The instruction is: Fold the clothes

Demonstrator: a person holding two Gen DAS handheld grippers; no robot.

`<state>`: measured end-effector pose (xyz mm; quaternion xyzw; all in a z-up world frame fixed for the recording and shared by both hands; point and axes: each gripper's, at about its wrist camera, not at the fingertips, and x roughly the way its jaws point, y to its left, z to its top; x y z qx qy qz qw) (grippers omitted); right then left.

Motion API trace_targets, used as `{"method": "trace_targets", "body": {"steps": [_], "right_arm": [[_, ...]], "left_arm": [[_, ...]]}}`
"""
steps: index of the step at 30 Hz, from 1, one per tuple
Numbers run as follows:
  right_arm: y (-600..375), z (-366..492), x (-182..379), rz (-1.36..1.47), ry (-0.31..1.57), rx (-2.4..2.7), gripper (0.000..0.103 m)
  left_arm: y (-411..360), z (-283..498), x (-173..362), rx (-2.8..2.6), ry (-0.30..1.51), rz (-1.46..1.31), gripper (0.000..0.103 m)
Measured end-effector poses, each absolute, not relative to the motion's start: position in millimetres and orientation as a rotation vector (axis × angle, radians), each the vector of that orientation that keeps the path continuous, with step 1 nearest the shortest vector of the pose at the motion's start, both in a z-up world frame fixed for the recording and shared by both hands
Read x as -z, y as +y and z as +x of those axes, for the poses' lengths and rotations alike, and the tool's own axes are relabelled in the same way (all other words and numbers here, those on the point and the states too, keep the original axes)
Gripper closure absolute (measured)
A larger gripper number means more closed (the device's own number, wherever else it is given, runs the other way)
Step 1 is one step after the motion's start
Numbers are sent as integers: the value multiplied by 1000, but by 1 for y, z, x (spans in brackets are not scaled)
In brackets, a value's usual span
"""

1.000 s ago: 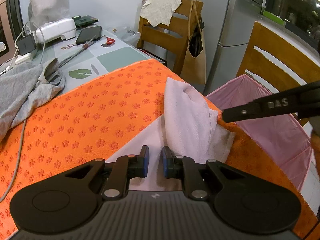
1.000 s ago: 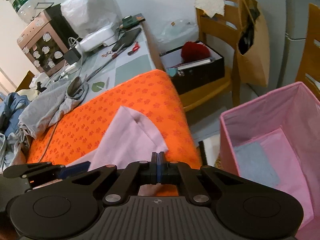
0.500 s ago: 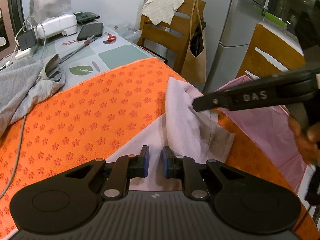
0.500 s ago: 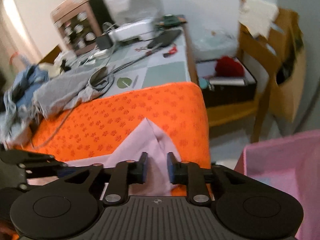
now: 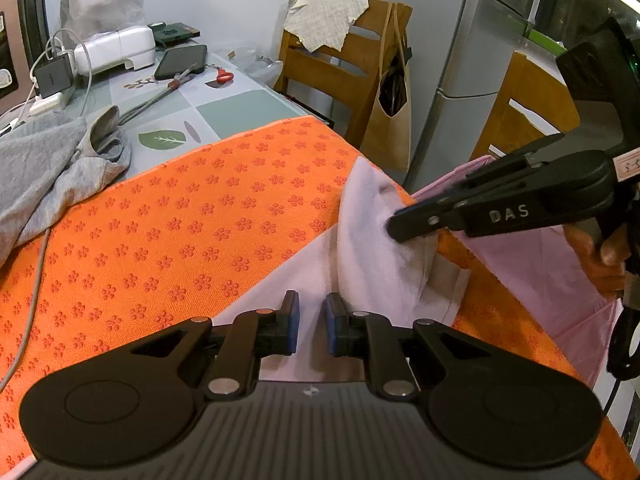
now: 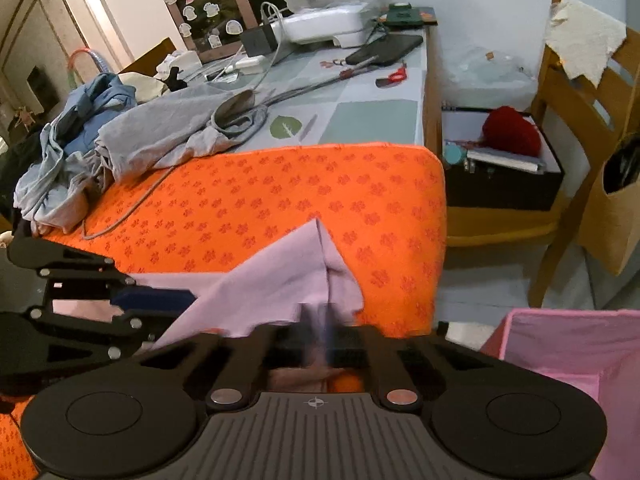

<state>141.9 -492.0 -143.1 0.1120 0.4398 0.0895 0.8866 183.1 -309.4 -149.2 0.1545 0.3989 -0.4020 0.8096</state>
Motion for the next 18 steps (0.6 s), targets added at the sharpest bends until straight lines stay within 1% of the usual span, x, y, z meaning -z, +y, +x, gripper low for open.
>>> {"method": "trace_targets", "body": {"steps": [6, 8, 13, 16, 18], "right_arm": [[-509, 111, 116, 298, 859, -182, 100], [-515, 100, 112, 325, 869, -181, 100], [-516, 81, 129, 321, 942, -144, 100], [-507, 79, 137, 240, 968, -87, 99], [-502, 79, 136, 168, 974, -31, 96]], "left_arm": [[-310, 186, 148, 861, 867, 326, 87], [-309, 188, 148, 861, 877, 308, 87], [-308, 191, 148, 853, 893, 284, 87], [-311, 192, 146, 844, 888, 302, 87], [-315, 191, 143, 823, 874, 344, 87]]}}
